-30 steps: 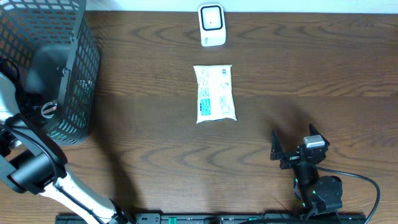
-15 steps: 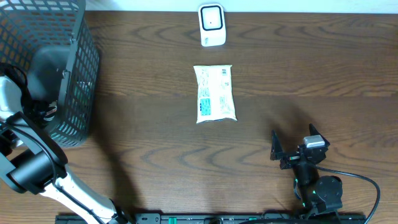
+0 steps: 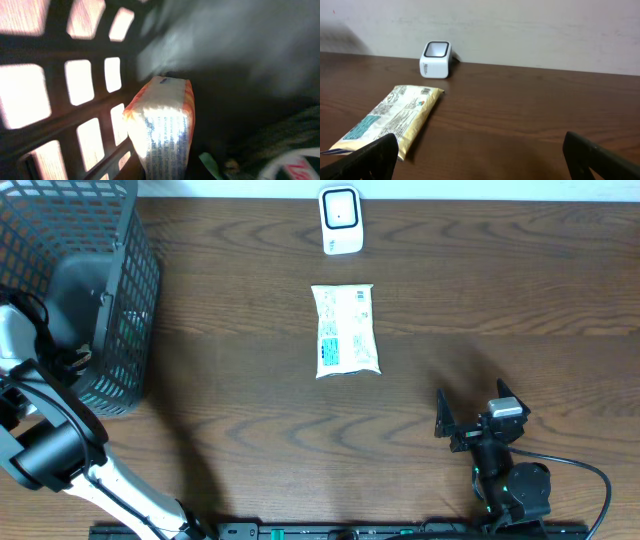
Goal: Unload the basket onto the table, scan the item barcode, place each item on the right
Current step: 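Grasp the small orange box and lift it out of the basket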
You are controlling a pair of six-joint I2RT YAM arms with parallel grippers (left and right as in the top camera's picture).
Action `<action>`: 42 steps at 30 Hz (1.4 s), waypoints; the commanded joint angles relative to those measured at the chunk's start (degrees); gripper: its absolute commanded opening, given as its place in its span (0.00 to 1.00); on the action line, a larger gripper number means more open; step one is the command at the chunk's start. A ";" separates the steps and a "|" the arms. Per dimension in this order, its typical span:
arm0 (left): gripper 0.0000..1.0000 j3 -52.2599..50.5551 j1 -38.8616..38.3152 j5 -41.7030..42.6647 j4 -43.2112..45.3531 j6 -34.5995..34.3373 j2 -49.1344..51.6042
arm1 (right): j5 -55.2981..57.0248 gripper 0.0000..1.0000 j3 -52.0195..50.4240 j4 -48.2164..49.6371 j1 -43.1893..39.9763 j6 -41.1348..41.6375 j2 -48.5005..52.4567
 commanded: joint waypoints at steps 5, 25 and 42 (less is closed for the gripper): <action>0.07 8.52 0.20 8.46 -0.17 0.09 -9.64 | -0.35 0.99 -0.09 -0.24 -0.61 -0.59 -0.04; 0.07 9.38 -13.09 52.37 16.55 10.23 -37.29 | -0.35 0.99 -0.09 -0.24 -0.61 -0.59 -0.04; 0.08 7.78 -52.94 52.17 15.39 40.33 -21.79 | -0.35 0.99 -0.09 -0.24 -0.61 -0.59 -0.04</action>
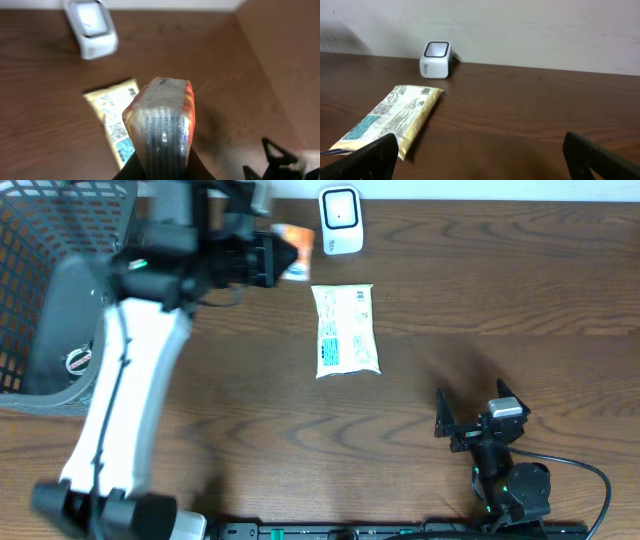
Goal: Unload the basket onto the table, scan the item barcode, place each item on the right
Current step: 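Grasp the small orange box and lift it out of the basket, then hold the orange box up in front of the white scanner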
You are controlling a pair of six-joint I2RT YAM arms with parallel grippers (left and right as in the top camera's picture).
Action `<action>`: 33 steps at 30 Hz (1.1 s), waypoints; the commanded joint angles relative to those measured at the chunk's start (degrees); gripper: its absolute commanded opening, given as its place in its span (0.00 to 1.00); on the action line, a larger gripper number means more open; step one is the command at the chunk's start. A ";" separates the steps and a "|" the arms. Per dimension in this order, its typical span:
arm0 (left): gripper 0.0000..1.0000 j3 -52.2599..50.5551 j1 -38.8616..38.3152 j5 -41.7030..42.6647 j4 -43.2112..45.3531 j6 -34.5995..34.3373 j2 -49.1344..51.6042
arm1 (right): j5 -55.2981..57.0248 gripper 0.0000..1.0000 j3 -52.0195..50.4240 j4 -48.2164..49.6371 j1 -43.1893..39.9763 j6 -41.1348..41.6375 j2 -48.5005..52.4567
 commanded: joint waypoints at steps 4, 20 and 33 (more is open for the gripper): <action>0.08 -0.55 -6.69 0.70 1.95 -0.02 9.07 | -0.35 0.99 -0.09 -0.24 -0.61 -0.59 -0.04; 0.07 -0.59 -14.73 -45.22 -0.44 -26.67 22.38 | -0.35 0.99 -0.09 -0.24 -0.61 -0.59 -0.04; 0.08 -3.58 -14.19 -71.36 -3.50 -19.26 22.49 | -0.35 0.99 -0.09 -0.24 -0.61 -0.59 -0.04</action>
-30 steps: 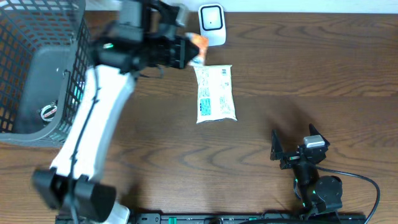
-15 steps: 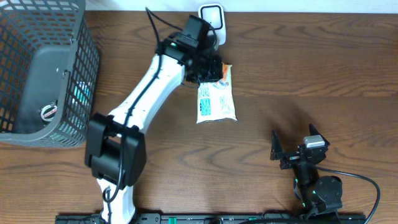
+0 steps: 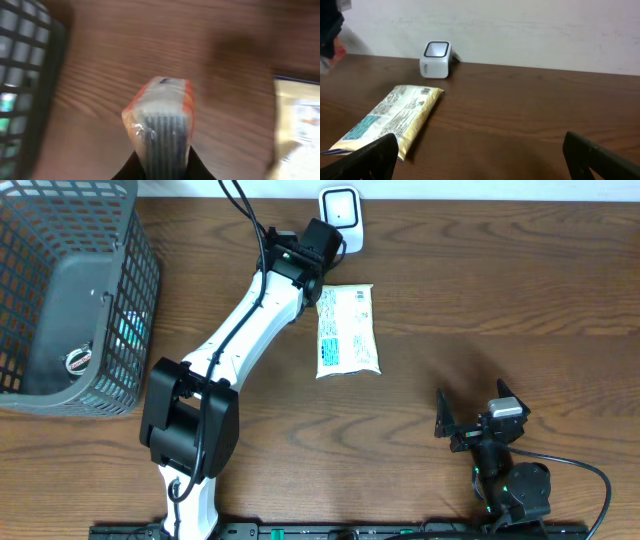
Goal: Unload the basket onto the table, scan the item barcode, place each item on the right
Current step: 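Hold the orange box up in front of the white scanner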
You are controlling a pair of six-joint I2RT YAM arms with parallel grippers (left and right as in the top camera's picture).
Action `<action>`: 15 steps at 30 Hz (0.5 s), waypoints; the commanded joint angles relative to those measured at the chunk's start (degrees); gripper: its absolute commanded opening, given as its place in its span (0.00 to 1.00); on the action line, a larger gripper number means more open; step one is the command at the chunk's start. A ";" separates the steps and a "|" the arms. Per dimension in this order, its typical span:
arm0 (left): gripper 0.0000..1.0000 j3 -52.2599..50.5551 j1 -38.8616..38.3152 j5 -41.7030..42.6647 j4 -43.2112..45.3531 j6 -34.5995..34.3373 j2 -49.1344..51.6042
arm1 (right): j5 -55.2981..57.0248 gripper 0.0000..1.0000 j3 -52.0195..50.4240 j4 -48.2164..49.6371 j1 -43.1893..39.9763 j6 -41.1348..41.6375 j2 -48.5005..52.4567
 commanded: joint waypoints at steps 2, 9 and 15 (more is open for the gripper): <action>0.08 -2.78 0.20 -6.16 0.52 2.32 0.07 | -0.35 0.99 -0.09 -0.24 -0.61 -0.59 -0.04; 0.08 -4.83 0.11 -5.05 1.11 2.47 3.50 | -0.35 0.99 -0.09 -0.24 -0.61 -0.59 -0.04; 0.08 -4.83 0.09 7.52 2.16 2.43 5.73 | -0.35 0.99 -0.09 -0.24 -0.61 -0.59 -0.02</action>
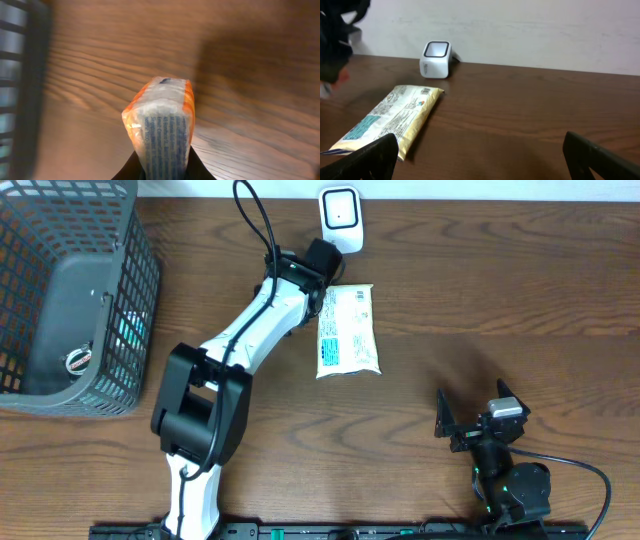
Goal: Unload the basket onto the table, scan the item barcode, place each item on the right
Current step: 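Hold the orange box up in front of the white scanner, then lower the orange box and release it beside the wet-wipe pack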
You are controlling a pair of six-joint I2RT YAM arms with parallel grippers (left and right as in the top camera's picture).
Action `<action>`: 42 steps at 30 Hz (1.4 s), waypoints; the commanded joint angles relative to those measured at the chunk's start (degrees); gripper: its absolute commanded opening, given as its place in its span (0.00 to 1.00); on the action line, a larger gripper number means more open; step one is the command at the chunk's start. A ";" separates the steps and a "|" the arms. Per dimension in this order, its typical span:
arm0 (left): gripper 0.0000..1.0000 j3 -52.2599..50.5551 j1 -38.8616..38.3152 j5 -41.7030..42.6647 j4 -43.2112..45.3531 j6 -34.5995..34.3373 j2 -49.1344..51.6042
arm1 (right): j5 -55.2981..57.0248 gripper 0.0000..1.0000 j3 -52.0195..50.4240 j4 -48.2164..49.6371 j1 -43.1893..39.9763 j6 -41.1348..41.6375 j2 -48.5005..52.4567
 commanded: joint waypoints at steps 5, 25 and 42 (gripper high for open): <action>0.42 -0.85 0.09 10.40 0.11 0.33 1.79 | -0.35 0.99 -0.09 -0.24 -0.59 -0.59 -0.04; 0.45 0.46 2.12 10.45 -0.31 -3.54 -9.94 | -0.35 0.99 -0.09 -0.24 -0.59 -0.59 -0.04; 0.08 -1.07 14.60 36.00 0.57 1.64 -3.91 | -0.35 0.99 -0.09 -0.24 -0.59 -0.59 -0.04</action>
